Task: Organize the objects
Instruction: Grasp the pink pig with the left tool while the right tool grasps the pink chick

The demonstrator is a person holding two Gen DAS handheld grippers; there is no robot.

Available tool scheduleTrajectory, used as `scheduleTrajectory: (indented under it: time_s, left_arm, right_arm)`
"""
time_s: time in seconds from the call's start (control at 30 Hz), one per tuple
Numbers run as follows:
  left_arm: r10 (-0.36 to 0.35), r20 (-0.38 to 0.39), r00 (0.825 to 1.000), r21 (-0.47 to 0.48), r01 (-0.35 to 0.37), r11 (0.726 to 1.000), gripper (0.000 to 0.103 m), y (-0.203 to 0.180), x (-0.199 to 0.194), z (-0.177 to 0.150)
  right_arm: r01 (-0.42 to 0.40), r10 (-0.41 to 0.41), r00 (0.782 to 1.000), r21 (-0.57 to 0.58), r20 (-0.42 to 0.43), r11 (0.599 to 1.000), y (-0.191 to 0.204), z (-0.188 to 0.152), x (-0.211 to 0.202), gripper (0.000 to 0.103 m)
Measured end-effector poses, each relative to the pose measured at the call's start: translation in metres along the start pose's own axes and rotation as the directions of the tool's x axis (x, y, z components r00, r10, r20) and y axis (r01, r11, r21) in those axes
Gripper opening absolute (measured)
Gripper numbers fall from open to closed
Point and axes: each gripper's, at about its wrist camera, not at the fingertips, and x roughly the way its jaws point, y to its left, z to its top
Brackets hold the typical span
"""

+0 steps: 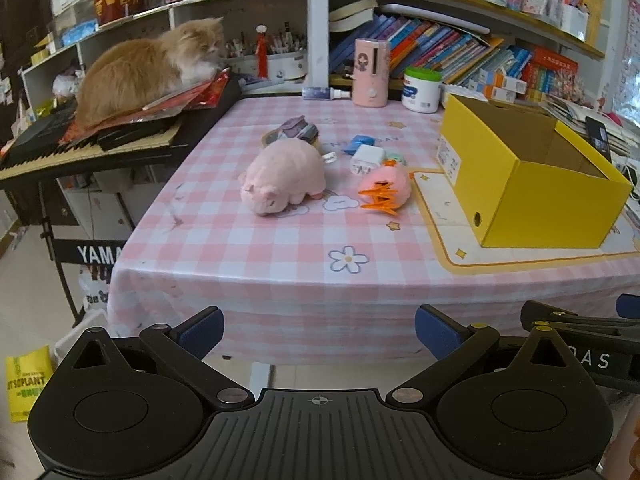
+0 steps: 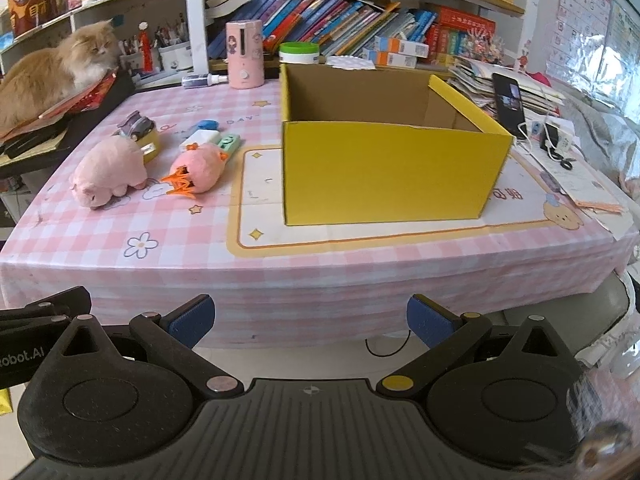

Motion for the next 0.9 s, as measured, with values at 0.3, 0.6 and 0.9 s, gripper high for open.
scheduleTrajectory:
  time_s: [0.3, 0.6, 0.9]
  left_arm:
    - [0.038, -0.011, 0.999, -0.074, -0.039, 0.996, 0.101, 0.028, 0.004, -0.001]
    - [0.061, 0.010, 0.998, -0.113, -0.060, 0.992, 0.096, 0.047, 0.018, 0.012]
    - [0.063, 0.022, 0.998, -0.107, -0.061, 0.992, 0.095, 0.055, 0.058, 0.051]
  right_arm:
    - [-0.103, 0.103, 0.995, -0.064, -0.012, 0.993, 0.027, 0.008, 0.009, 0.091]
    - [-0.251, 0.254, 0.967, -0.114, 0.007, 0.961, 0.056, 0.026, 0.024, 0.067]
    - [-0.291, 0.294, 0.955, -0.102, 0.021, 0.951, 0.071, 0.069, 0.063, 0.067]
